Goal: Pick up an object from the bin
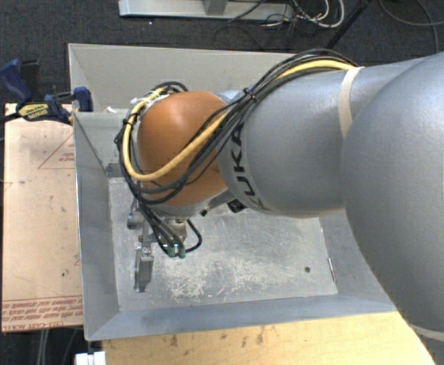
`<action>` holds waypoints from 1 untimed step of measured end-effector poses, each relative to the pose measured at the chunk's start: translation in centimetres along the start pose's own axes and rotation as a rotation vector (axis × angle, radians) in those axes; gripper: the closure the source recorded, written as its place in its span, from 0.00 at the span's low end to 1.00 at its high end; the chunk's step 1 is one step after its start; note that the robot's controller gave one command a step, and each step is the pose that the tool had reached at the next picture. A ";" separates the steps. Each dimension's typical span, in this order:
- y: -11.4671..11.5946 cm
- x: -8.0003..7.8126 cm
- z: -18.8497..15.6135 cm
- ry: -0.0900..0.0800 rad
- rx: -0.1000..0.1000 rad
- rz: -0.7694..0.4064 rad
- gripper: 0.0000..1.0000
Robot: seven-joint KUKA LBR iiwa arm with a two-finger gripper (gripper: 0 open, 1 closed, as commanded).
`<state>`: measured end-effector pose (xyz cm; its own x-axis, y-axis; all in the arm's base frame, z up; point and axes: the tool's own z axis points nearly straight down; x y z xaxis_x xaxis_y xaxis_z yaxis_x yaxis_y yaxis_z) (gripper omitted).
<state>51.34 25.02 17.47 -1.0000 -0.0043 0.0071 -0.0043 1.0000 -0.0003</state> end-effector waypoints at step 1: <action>-4.9 3.1 5.5 -0.004 0.001 -0.156 0.00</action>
Offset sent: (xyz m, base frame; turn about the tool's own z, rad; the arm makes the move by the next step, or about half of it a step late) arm -0.0301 -0.0477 -0.0526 -0.1584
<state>48.28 20.15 12.03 -0.9872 -0.1593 0.0037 -0.1593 0.9872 -0.0010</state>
